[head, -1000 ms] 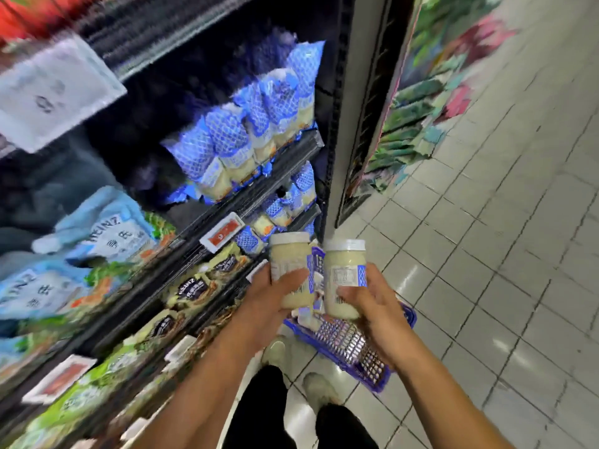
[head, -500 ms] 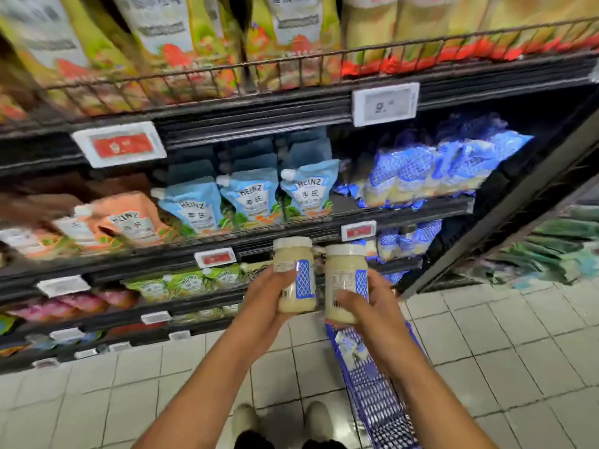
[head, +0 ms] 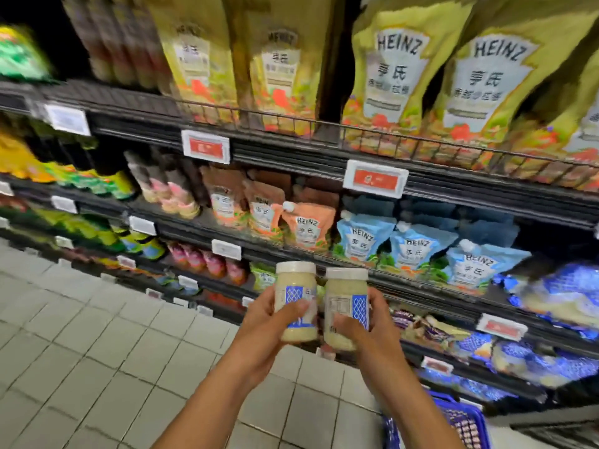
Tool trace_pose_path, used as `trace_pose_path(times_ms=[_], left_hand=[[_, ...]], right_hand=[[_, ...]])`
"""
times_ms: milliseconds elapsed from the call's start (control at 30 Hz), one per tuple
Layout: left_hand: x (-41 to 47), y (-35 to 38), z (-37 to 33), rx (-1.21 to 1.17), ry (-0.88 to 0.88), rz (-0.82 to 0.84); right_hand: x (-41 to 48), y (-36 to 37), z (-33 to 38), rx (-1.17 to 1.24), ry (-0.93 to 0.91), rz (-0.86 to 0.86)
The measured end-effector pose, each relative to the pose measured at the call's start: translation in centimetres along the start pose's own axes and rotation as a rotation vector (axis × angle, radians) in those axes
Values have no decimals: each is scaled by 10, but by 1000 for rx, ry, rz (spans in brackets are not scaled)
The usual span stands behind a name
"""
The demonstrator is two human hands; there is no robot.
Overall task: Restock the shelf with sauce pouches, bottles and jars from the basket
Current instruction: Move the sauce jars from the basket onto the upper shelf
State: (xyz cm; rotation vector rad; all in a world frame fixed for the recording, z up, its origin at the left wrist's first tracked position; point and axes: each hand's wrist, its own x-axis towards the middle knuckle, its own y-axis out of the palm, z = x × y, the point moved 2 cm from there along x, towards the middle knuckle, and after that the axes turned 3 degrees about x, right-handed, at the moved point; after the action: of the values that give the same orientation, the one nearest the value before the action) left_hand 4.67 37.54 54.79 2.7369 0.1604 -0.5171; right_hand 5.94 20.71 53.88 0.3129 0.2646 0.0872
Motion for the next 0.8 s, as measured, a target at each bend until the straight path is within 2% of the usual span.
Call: trace_pose_path(times_ms=[167, 533, 800], left_hand=[[-15, -42, -29, -65, 67, -77], [-42, -98, -97, -19, 296, -232], [-53, -118, -162, 15, 473, -206]], right_hand=[[13, 54, 7, -56, 4, 126], [36, 153, 35, -86, -76, 404], [49, 211, 82, -116, -223, 511]])
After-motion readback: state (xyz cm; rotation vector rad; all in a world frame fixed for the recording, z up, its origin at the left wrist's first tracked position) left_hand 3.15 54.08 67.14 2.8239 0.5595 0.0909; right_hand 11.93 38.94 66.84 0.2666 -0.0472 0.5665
